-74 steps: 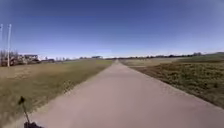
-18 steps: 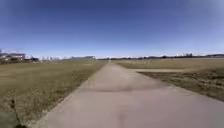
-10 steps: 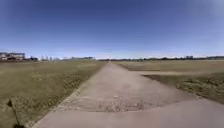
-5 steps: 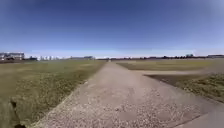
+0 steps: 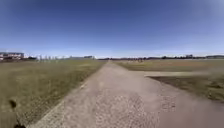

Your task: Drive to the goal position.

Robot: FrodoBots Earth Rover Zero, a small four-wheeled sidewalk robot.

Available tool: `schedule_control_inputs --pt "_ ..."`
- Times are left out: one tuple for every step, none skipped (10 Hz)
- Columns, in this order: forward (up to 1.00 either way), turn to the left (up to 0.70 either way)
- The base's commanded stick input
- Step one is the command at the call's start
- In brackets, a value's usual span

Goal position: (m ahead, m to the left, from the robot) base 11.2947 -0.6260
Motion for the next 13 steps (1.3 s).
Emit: schedule_control_inputs --pt "1.00 0.00" --pt "1.00 0.00" --pt "1.00 0.00" --pt "1.00 0.00" --pt "1.00 0.00" --pt "1.00 0.00" --pt "1.00 0.00" --pt "1.00 0.00" --pt "1.00 0.00" --pt "1.00 0.00" --pt "1.00 0.00" --pt "1.00 0.00" --pt "1.00 0.00"
